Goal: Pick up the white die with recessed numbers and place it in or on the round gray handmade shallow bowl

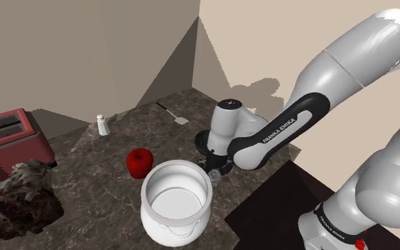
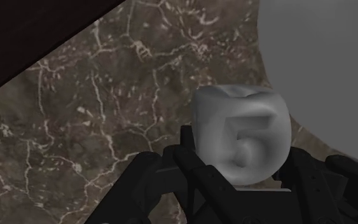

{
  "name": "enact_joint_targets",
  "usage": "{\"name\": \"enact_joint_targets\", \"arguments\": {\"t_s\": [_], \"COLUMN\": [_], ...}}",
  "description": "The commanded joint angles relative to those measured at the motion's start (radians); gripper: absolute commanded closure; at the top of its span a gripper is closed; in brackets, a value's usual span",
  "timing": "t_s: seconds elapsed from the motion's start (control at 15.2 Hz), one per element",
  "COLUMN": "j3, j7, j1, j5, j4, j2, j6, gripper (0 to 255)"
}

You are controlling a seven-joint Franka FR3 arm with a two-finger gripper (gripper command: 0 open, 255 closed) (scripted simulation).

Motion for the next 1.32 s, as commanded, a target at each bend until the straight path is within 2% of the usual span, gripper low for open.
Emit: {"name": "enact_joint_targets", "arguments": {"t_s": [0.0,0.46,0.99,1.06,1.25], "j3": [0.007,0.013,0.003,0.003,-0.037], "j7": [-0.022,-0.073,-0.108,-0.109,-0.159], "j1": [-0.004,-0.001,0.008,0.008,-0.036], "j5": [0.031,0.104,0.154,0.154,0.113], "j4": [0.0,0.012,0.041,0.042,0.092], "j2": [-0.035,-0.141,-0.246,-0.248,-0.195], "j6": [-0.033,-0.142,-0.27,-0.272,-0.276], "gripper": [255,255,255,255,255]}}
